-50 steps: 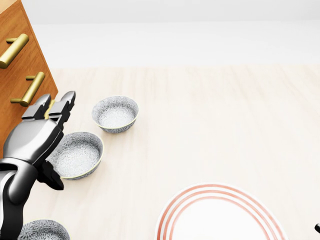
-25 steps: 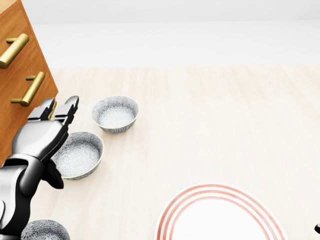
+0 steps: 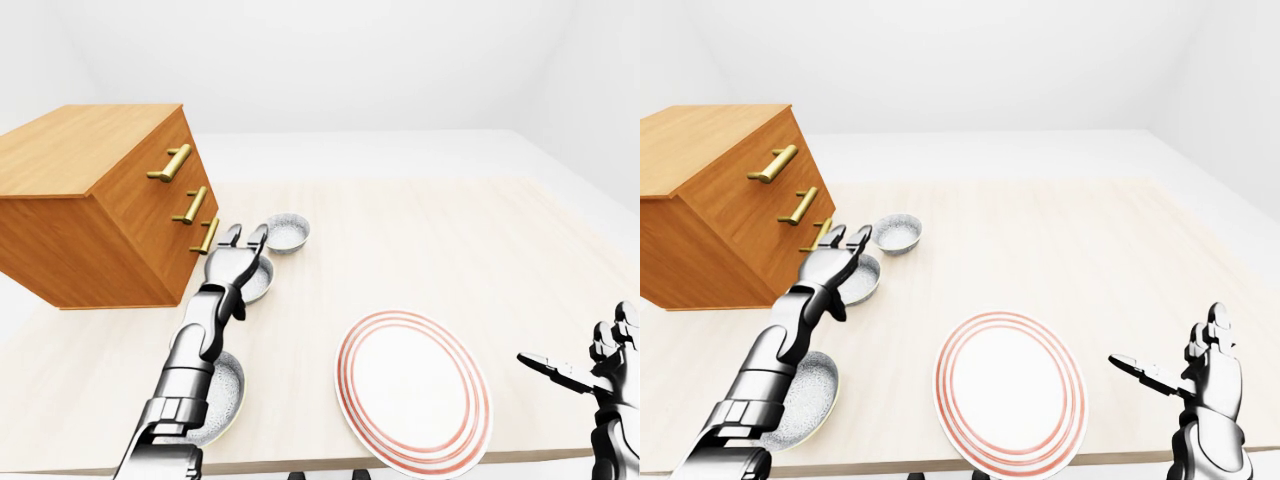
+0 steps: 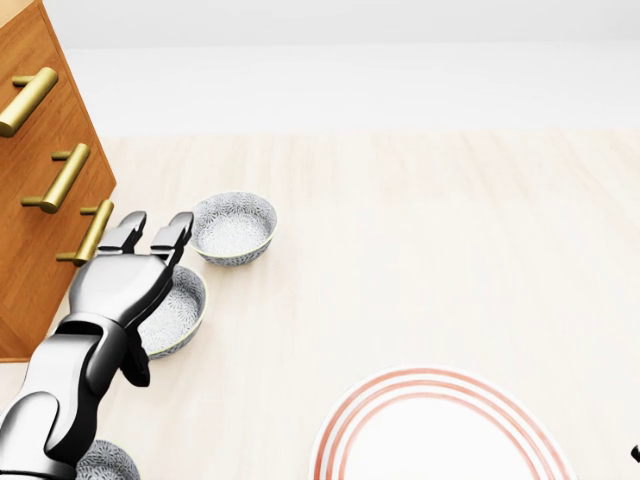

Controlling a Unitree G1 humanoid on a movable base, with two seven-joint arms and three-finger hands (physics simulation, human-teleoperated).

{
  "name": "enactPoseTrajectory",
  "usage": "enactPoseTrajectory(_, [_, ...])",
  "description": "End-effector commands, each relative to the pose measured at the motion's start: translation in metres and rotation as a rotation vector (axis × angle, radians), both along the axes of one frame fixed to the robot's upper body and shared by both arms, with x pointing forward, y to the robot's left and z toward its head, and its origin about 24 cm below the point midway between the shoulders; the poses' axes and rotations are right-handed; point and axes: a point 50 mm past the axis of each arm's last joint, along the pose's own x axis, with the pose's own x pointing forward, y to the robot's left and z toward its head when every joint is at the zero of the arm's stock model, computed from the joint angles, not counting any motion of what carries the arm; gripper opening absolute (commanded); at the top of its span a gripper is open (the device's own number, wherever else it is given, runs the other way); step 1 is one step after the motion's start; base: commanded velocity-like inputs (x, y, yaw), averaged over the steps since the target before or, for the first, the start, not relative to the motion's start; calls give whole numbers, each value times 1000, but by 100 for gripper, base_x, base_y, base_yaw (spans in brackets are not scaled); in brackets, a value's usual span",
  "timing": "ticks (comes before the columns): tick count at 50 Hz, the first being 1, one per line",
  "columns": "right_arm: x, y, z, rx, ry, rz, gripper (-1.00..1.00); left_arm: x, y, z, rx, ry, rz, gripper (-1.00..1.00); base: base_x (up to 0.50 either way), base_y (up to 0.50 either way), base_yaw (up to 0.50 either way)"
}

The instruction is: Put the bowl in the middle on the plate.

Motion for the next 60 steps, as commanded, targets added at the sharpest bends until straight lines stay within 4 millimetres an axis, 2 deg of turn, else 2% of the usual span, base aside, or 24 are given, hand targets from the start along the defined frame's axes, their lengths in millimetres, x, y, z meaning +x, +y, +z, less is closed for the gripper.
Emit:
enactPoseTrajectory(1, [0, 0, -2, 6, 6, -2, 100, 2, -4, -1, 34, 17, -12, 100, 0, 0, 0])
enactPoseTrajectory(12, [-1, 0, 2, -7, -5, -1, 100, 2, -4, -10, 34, 47, -7, 100, 0, 0, 0])
enactPoseTrajectory(17, [0, -1, -1, -1, 4, -2, 100, -1, -12, -18, 44, 62, -28, 100, 0, 0, 0])
enactPoseTrajectory(25, [1, -1, -5, 11, 20, -6, 100, -3, -12, -34, 33, 115, -22, 100, 0, 0, 0])
enactPoseTrajectory(45, [0, -1, -2, 1, 11, 0, 100, -5, -13, -37, 34, 121, -24, 100, 0, 0, 0])
enactPoseTrajectory(51, [-1, 0, -2, 1, 11, 0, 100, -8, -11, -47, 35, 132, -17, 100, 0, 0, 0])
enactPoseTrajectory(60, [-1, 0, 0, -4, 3, 2, 100, -10, -12, -49, 40, 143, -21, 100, 0, 0, 0])
